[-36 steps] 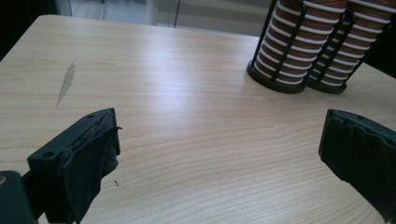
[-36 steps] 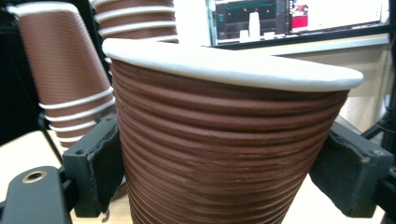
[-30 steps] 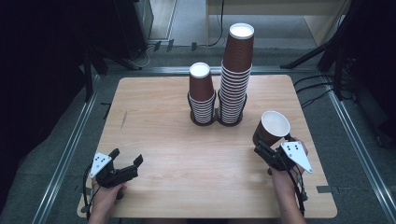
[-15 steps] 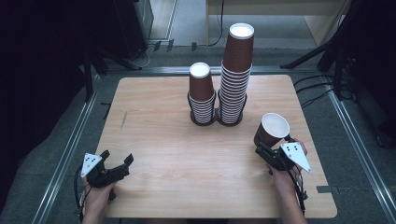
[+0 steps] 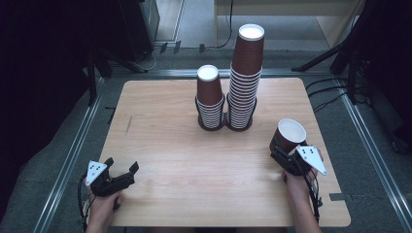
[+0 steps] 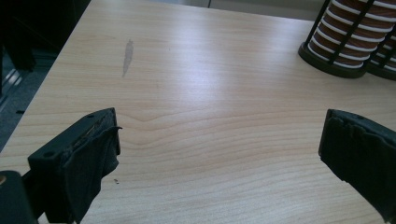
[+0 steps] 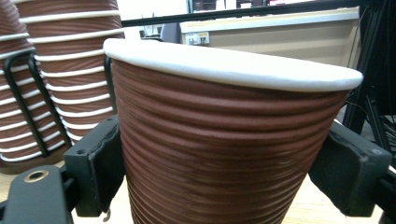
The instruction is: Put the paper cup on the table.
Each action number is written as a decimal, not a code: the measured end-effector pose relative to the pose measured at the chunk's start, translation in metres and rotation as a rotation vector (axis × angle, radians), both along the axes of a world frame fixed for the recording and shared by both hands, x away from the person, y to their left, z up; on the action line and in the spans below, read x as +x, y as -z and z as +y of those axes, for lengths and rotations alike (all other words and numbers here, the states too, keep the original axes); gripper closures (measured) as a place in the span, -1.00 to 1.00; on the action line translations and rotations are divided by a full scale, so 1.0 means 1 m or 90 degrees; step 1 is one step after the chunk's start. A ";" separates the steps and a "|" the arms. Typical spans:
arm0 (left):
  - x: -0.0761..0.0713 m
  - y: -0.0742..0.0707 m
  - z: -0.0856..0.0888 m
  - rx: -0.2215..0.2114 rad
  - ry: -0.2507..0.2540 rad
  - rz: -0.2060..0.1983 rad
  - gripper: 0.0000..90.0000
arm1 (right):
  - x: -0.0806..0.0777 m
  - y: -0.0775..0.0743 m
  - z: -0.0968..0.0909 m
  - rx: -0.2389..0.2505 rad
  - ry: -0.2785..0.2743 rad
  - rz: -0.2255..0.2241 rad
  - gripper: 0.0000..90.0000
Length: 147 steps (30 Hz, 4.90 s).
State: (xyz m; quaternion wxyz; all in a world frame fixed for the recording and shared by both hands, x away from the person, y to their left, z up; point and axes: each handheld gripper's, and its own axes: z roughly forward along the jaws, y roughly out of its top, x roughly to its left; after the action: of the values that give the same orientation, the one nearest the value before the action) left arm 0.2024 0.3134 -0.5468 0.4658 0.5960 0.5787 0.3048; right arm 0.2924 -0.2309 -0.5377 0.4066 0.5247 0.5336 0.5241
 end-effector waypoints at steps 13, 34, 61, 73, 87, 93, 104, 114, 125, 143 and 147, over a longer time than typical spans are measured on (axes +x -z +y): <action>0.000 0.003 0.004 -0.023 0.005 0.006 -1.00 | 0.007 0.005 -0.001 -0.016 0.022 0.042 -0.71; 0.000 0.003 0.005 -0.029 0.014 0.007 -1.00 | 0.008 0.006 0.003 -0.057 0.023 0.074 -0.70; 0.001 0.003 0.005 -0.030 0.015 0.012 -1.00 | 0.005 0.004 -0.001 -0.029 -0.051 0.092 -1.00; 0.000 0.004 0.004 -0.022 0.020 0.009 -1.00 | 0.000 0.004 0.000 -0.062 -0.044 0.096 -1.00; -0.001 0.004 0.004 -0.022 0.023 0.005 -1.00 | -0.016 0.002 -0.012 -0.058 -0.061 0.114 -1.00; -0.001 0.004 0.004 -0.019 0.022 0.004 -1.00 | -0.023 0.003 -0.022 -0.059 -0.057 0.119 -1.00; -0.002 0.004 0.004 -0.026 0.022 0.000 -1.00 | -0.037 0.005 -0.041 -0.067 -0.050 0.126 -1.00; -0.004 0.004 0.004 -0.024 0.026 0.000 -1.00 | -0.046 0.005 -0.058 -0.068 -0.030 0.127 -1.00; -0.007 0.004 0.002 -0.020 0.027 -0.004 -1.00 | -0.055 0.006 -0.082 -0.068 0.000 0.128 -1.00; -0.021 0.005 -0.007 0.009 0.051 -0.013 -1.00 | -0.070 0.007 -0.096 -0.072 0.019 0.127 -1.00; -0.020 0.005 -0.006 0.001 0.047 -0.013 -1.00 | -0.070 0.007 -0.096 -0.068 0.023 0.128 -1.00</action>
State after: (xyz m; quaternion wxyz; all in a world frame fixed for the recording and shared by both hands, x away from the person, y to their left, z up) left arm 0.1820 0.3075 -0.5514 0.4819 0.6141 0.5514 0.2942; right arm 0.2220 -0.3268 -0.5445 0.3879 0.5615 0.5893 0.4323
